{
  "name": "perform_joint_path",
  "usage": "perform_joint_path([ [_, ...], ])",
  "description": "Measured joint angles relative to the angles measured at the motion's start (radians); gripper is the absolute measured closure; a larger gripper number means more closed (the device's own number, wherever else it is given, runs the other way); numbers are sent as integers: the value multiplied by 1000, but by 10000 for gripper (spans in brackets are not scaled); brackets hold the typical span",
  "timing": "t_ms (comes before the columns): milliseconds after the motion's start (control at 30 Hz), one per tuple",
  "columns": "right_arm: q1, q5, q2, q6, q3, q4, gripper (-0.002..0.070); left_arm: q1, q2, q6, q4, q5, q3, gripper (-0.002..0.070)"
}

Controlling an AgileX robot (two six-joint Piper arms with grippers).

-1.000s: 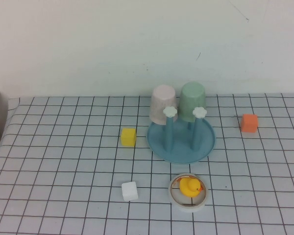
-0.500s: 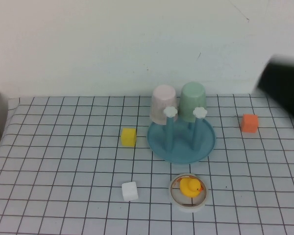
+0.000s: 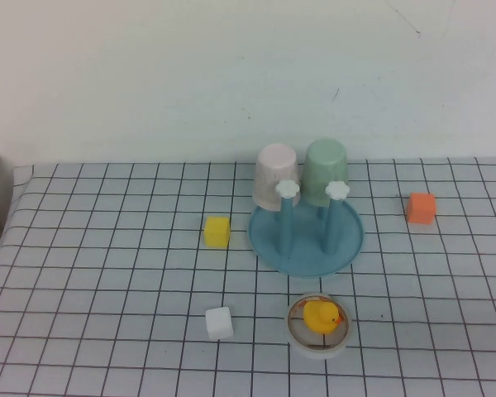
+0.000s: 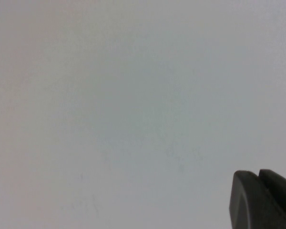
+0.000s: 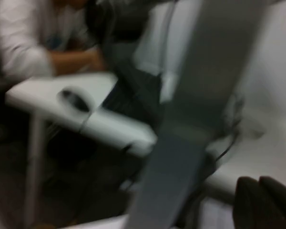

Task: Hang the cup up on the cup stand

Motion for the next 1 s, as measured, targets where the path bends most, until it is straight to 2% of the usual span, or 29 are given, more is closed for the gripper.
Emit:
perform_joint_path([
  [267,0,453,0,937,-123,-919,678,0,0,-6,-2,-1,0,675],
  [367,0,572,-10,1146,-152,-1178,678,0,0,-49,-3,-9,7,675],
  [467,0,638,-43,1278,-153,-1355,678,0,-6,-96,-1,-43,35,675],
  [667,0,704,-162,1446,-158,-1514,678,0,-63,-164,0,-147,206,675],
  [800,0,717,-264,1490,-140,-1527,678,0,-134,-178,1,-176,364,675],
  [1000,0,713,-380,1525,5,-1532,678,0,-239,-186,3,-180,585,675],
])
